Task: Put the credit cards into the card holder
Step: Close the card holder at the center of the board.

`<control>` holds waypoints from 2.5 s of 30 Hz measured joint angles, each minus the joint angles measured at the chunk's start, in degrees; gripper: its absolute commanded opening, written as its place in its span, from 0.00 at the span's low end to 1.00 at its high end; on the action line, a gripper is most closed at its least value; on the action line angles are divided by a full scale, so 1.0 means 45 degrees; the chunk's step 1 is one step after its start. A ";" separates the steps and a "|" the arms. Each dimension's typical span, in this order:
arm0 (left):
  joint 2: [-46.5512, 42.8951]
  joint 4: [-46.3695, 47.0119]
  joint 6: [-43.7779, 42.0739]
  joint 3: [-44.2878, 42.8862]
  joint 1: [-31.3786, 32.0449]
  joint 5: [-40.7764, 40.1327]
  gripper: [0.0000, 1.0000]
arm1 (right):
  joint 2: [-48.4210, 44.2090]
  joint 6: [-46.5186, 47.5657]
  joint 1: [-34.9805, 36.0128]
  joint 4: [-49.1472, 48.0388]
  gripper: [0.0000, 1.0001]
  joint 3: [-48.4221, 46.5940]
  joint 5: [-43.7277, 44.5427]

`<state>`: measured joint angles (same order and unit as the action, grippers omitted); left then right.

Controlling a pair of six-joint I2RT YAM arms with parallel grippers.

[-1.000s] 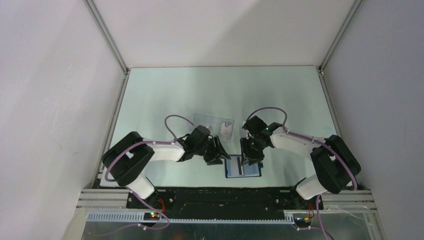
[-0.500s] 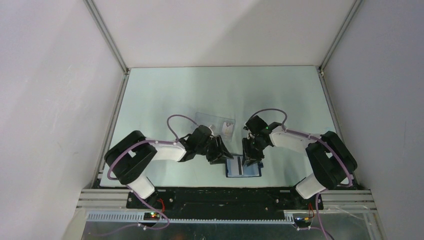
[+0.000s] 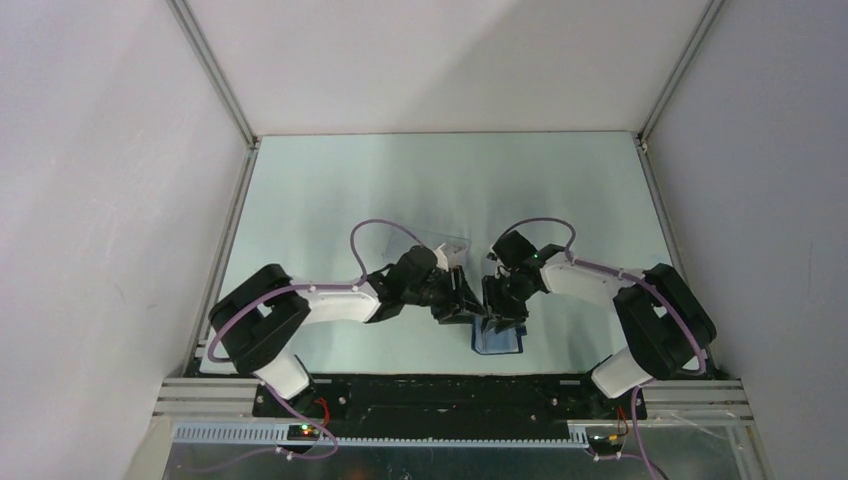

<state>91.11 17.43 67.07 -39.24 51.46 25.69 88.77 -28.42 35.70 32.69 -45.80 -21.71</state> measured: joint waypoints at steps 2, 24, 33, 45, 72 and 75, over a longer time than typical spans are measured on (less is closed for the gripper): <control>0.0175 0.0029 0.0029 -0.0131 0.0068 0.0034 0.54 | -0.0321 -0.0019 -0.0078 0.0233 0.58 0.0044 0.0199; 0.2696 0.1443 0.1103 -0.1836 0.1025 0.0243 0.56 | -0.3507 -0.0393 -0.4439 0.2064 0.50 0.1836 0.0991; 0.3152 0.1481 0.1166 -0.2016 0.1277 0.0233 0.40 | -0.3949 -0.0733 -0.5736 0.1472 0.41 0.2613 -0.0500; 0.3609 0.1540 0.1685 -0.1977 0.1311 -0.0253 0.19 | -0.4862 -0.1632 -0.6785 0.0588 0.42 0.4065 -0.1797; 0.3453 0.1457 0.1749 -0.1535 0.1336 -0.1486 0.01 | -0.5319 -0.3667 -0.6144 -0.2594 0.28 0.5955 -0.3181; 0.3118 0.1035 0.1763 -0.1336 0.1336 -0.1681 0.02 | -0.4129 -0.3764 -0.5518 -0.2943 0.26 0.5634 -0.3279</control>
<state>105.14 22.09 75.00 -45.25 57.47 18.13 70.19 -45.36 10.87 19.44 -20.45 -36.47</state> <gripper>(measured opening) 0.015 0.279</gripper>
